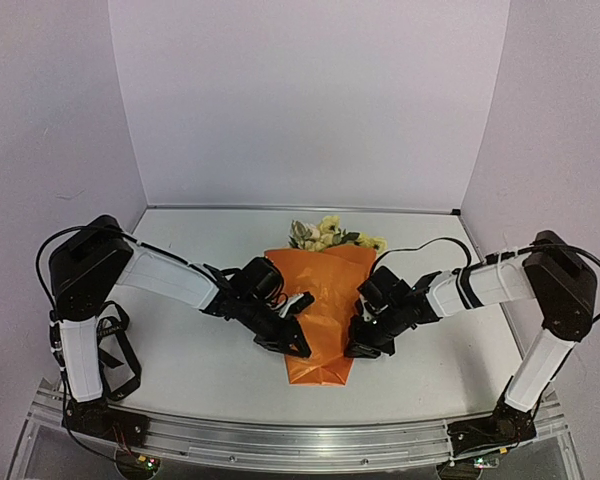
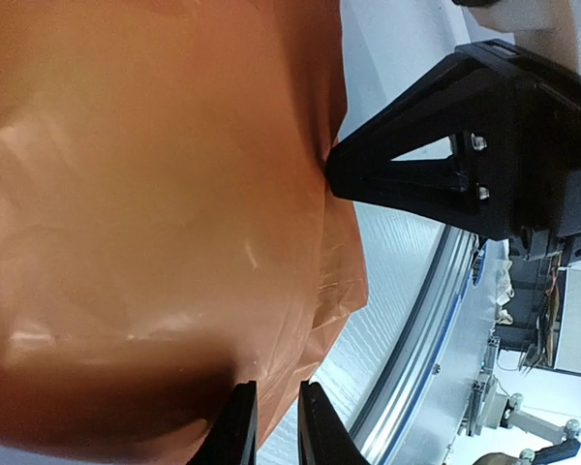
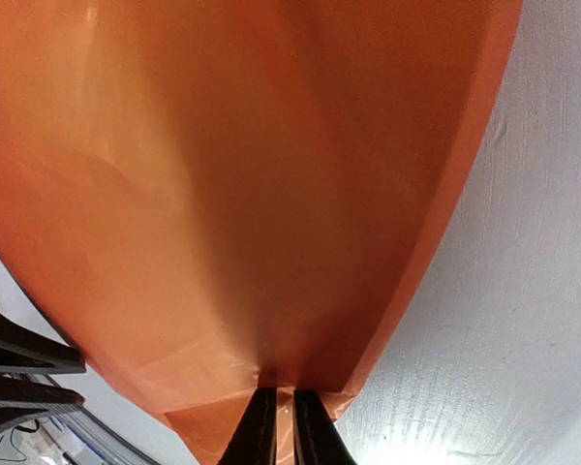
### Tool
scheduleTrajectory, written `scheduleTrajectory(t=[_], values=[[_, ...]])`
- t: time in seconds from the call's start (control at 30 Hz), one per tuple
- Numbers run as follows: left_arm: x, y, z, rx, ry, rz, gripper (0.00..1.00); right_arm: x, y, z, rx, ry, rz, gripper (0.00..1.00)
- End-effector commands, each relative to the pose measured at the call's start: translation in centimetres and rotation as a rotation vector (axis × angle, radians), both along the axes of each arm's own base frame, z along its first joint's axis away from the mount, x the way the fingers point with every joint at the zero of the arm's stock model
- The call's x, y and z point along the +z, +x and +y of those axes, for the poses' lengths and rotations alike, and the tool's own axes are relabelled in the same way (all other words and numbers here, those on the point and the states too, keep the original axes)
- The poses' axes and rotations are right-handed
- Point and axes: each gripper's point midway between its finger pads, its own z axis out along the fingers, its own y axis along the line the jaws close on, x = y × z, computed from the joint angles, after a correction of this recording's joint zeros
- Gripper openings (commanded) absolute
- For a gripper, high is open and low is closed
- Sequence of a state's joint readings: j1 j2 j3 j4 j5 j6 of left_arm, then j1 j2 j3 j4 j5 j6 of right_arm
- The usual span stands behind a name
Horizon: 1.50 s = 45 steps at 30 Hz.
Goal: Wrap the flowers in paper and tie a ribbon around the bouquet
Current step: Press the fold line on the folded wrapping paper.
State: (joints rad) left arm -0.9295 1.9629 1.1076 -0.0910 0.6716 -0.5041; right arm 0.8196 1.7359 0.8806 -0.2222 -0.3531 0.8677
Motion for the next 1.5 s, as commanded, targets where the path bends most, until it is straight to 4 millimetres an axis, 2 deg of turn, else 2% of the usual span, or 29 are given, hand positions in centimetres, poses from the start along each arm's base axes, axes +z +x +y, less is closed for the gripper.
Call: scheduleTrajectory(t=[0.0,0.37,0.73,0.87,1.0,1.1,1.17,1.37,1.47], values=[[1.6,1.5,0.7,0.063,-0.050,0.017,0.17,-0.2,1.0,-0.2,-0.037,0.006,-0.028,0.09],[-0.6,2.5,1.0,0.164,-0.030,0.108,0.16,-0.3,0.7,-0.3,-0.055,0.034,0.020,0.07],[-3.0,4.6,2.1,0.281,-0.028,0.153,0.16,-1.7,0.1,-1.3,-0.101,0.043,0.124,0.05],[-3.3,5.5,2.9,0.314,-0.023,0.162,0.18,-1.8,0.6,-0.9,-0.108,0.052,0.131,0.03],[-2.7,6.5,3.3,0.326,-0.024,0.138,0.20,-1.9,1.0,-1.1,-0.119,0.047,0.129,0.03],[-2.2,6.8,3.1,0.312,-0.022,0.125,0.20,-1.0,0.8,-0.9,-0.116,0.073,0.123,0.03],[-1.9,6.8,2.8,0.301,-0.031,0.124,0.20,0.1,0.6,-1.3,-0.110,0.089,0.096,0.08],[-0.9,6.2,1.9,0.261,-0.047,0.098,0.20,5.8,0.5,-1.1,-0.043,0.166,-0.017,0.20],[-0.4,5.7,1.1,0.230,-0.035,0.072,0.20,8.0,0.8,-0.7,-0.026,0.188,-0.055,0.27]])
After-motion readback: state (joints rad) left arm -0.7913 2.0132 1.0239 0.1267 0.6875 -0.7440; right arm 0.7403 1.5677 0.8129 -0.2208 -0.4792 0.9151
